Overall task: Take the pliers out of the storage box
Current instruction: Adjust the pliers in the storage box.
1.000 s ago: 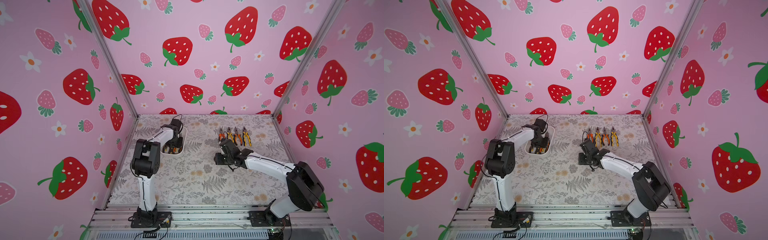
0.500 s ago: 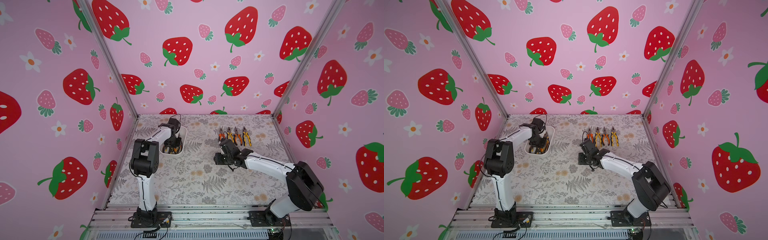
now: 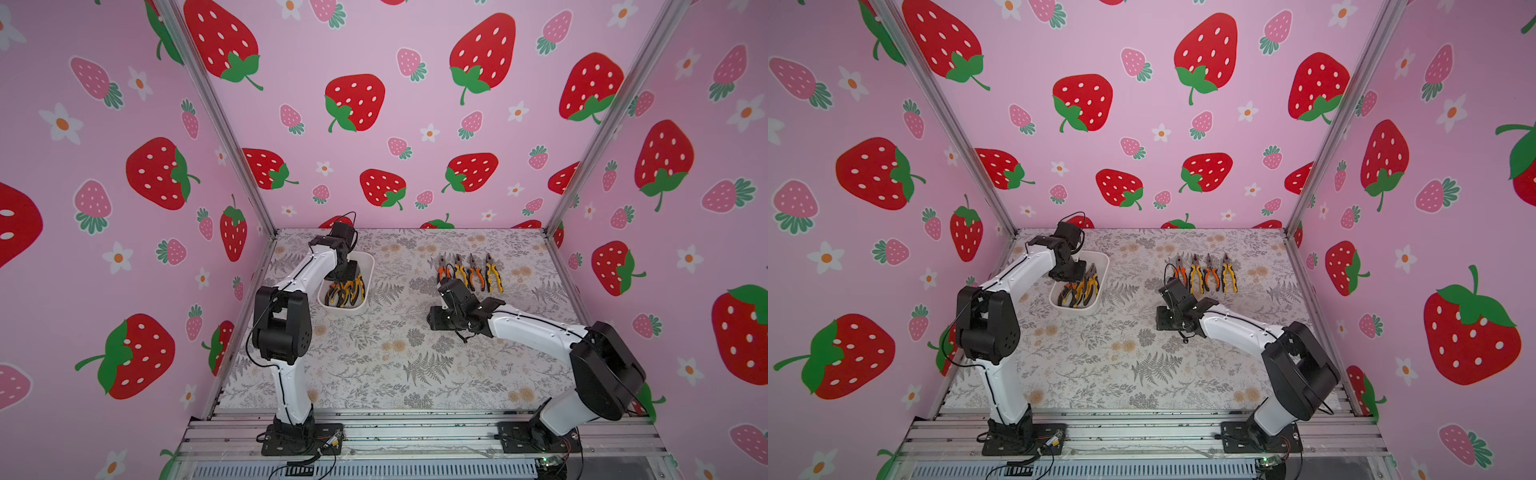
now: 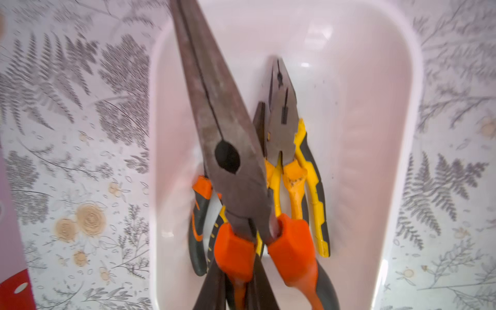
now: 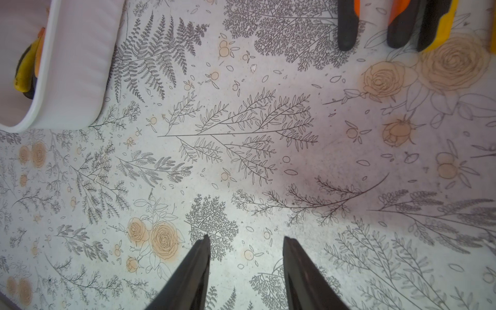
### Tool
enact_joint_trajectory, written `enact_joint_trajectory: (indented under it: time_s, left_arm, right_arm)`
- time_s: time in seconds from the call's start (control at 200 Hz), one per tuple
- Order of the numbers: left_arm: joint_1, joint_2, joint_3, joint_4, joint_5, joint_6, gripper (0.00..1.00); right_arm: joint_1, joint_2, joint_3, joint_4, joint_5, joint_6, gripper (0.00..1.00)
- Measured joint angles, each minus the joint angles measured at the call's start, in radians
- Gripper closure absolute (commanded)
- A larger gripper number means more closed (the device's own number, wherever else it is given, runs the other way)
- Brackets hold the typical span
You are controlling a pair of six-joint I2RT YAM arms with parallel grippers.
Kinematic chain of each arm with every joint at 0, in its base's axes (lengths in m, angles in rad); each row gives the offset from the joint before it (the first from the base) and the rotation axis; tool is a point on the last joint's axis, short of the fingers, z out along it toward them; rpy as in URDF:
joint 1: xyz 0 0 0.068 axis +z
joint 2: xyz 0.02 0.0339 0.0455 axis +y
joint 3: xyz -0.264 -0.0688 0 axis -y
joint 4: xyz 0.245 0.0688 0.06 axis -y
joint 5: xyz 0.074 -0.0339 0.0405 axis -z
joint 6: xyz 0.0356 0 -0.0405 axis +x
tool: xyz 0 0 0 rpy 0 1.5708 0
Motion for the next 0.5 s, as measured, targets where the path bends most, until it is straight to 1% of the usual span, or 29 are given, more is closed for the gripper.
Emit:
enact_joint_trajectory:
  time_s: [0.18,0.35,0.365,0.5]
  left_arm:
    - [0.011,0.099,0.128,-0.048,-0.020,0.003,0.95]
    - [0.032,0.217,0.146,-0.083,-0.015,0.007,0.96]
    - [0.034,0.228,0.146,-0.086,-0.013,0.007,0.91]
    - [0.042,0.243,0.159,-0.100,-0.002,0.008,0.84]
  right_arm:
    - [0.000,0.001,0.000,0.000,-0.002,0.000,0.51]
    - [0.000,0.001,0.000,0.000,-0.004,0.000,0.51]
    - [0.000,0.001,0.000,0.000,-0.004,0.000,0.51]
    - [0.000,0.007,0.000,0.001,-0.005,0.000,0.51]
